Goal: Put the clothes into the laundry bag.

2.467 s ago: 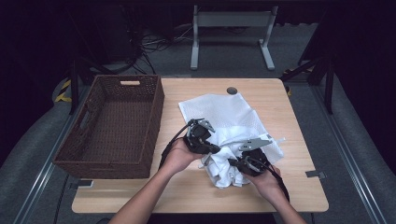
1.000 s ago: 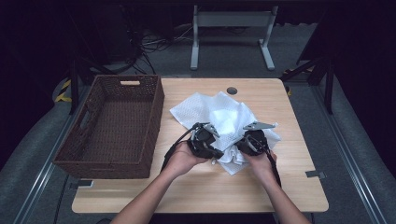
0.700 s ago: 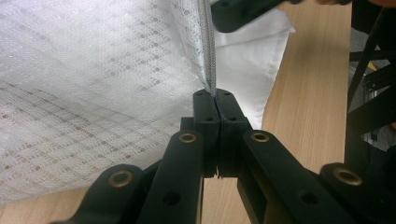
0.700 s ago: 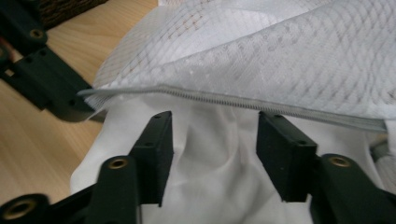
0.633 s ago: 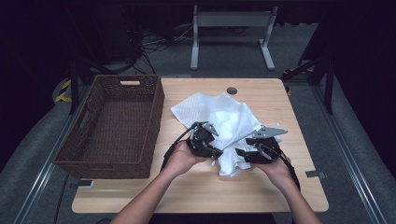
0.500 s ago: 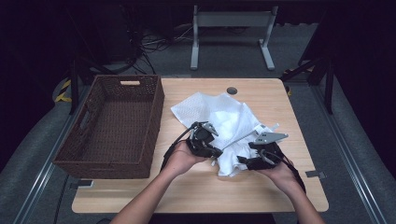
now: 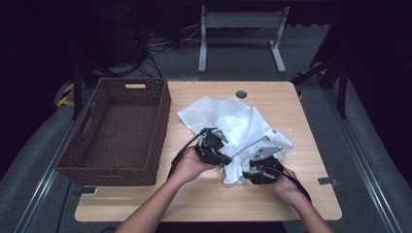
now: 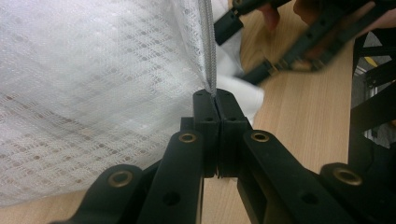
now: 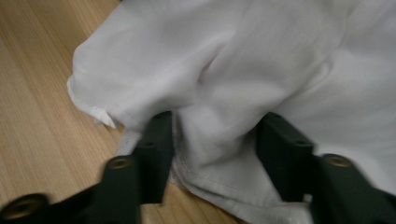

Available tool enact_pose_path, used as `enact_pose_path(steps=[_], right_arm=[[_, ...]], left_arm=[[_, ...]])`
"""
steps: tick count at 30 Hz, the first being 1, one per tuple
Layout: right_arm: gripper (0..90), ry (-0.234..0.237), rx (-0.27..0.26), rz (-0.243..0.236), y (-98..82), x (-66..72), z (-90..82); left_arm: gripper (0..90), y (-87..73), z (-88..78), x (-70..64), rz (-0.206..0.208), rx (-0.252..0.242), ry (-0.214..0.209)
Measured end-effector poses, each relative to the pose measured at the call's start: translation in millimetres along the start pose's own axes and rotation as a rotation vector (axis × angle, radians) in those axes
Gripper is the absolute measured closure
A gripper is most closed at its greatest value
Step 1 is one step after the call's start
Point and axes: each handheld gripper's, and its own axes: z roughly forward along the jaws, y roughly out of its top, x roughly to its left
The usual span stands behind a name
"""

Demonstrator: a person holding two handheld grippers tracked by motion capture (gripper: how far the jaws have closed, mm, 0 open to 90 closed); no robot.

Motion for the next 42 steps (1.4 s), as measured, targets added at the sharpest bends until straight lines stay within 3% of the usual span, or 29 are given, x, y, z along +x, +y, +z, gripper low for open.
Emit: enact_pose_path(steps=[3,7,11,14,20,26,37,42], right_arm=[[84.4,0.005,0.002,0.015,-0.3,-3.9,-0.9],[87.4,0.05,-0.013,0.023,2.0,-3.5,-0.5],[87.5,0.068,-0.056,0.041,11.8,-0.3,2.8],[87.5,0.051,-0.077,0.05,21.9,-1.0,8.4],[87.5,0.02,-0.129,0.088,35.5,-7.8,16.1],[87.6,0.025,-0.206,0.131,47.1,-15.2,16.9],[86.8,0.015,-0.231,0.136,51.3,-16.8,24.8],[71.3,0.026,-0.222,0.125,43.3,-17.8,10.3]], left_arm=[[89.3,0.0,0.6,-0.6,0.007,-0.002,-0.001],[89.3,0.6,0.6,-1.4,0.01,0.001,-0.003],[89.3,0.5,0.9,-2.5,0.01,0.003,-0.004],[89.3,0.9,0.1,-3.6,0.016,-0.003,-0.004],[89.3,1.5,0.4,-4.1,0.02,-0.002,-0.018],[89.3,1.3,0.9,-5.8,0.028,0.005,-0.028],[89.2,-0.6,-2.4,-3.2,0.022,-0.002,-0.031],[89.2,-1.8,-2.8,-0.8,0.015,-0.008,-0.017]])
